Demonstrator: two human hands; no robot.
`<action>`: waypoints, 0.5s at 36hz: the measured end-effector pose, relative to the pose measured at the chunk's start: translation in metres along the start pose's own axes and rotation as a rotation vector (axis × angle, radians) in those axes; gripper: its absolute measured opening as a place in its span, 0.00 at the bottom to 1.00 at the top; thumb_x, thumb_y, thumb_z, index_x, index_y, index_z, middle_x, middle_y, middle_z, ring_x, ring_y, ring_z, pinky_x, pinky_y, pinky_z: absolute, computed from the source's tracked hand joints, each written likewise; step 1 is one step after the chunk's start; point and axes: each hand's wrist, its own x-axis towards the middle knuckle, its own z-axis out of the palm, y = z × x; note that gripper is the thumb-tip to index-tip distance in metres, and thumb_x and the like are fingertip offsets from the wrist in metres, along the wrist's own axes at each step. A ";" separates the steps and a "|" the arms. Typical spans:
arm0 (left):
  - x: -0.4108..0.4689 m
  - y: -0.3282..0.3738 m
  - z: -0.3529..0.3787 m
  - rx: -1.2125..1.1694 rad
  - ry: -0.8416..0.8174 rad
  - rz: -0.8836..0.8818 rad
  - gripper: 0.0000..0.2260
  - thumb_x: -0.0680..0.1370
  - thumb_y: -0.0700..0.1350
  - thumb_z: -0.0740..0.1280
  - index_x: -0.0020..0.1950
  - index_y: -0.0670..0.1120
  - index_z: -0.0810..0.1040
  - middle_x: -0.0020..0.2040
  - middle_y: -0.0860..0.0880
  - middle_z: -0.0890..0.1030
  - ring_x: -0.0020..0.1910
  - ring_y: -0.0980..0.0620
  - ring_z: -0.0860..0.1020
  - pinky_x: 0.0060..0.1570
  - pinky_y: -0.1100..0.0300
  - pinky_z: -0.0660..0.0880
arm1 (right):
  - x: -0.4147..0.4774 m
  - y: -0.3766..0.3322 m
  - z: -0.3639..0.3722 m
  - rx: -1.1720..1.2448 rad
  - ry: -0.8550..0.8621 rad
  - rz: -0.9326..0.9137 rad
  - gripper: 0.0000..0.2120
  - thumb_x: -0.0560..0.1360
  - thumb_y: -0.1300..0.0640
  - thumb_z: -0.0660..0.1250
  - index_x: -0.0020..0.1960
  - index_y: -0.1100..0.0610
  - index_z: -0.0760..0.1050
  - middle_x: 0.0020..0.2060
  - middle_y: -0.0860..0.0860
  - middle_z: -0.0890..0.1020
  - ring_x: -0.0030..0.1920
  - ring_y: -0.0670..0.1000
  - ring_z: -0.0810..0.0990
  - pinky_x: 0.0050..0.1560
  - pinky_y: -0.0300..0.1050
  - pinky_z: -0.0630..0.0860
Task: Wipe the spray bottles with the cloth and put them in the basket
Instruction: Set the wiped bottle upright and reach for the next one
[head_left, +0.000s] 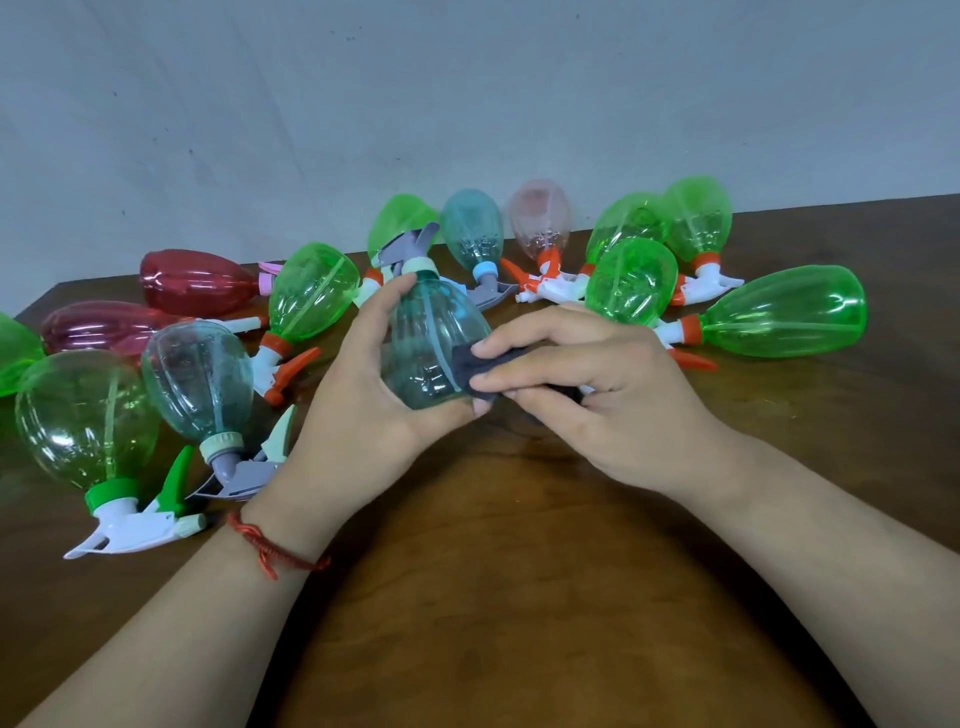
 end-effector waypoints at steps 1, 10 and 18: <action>0.000 -0.001 0.000 0.021 -0.007 0.004 0.50 0.66 0.55 0.87 0.82 0.61 0.64 0.76 0.51 0.75 0.73 0.45 0.78 0.71 0.42 0.76 | 0.000 0.000 0.001 -0.009 0.005 0.007 0.12 0.79 0.67 0.73 0.57 0.54 0.88 0.60 0.47 0.85 0.61 0.51 0.82 0.64 0.53 0.78; -0.007 0.004 0.006 0.110 -0.189 0.085 0.49 0.68 0.49 0.87 0.83 0.57 0.64 0.79 0.52 0.71 0.77 0.47 0.73 0.75 0.42 0.73 | 0.006 0.007 -0.002 0.093 0.124 0.224 0.12 0.80 0.66 0.72 0.58 0.53 0.87 0.59 0.45 0.85 0.65 0.45 0.81 0.70 0.40 0.74; -0.014 0.018 0.008 -0.134 -0.278 0.102 0.47 0.68 0.33 0.83 0.82 0.46 0.64 0.76 0.52 0.75 0.75 0.48 0.76 0.70 0.57 0.76 | 0.012 0.012 -0.005 0.693 0.251 0.452 0.12 0.80 0.70 0.69 0.56 0.56 0.85 0.55 0.50 0.88 0.60 0.47 0.85 0.62 0.41 0.78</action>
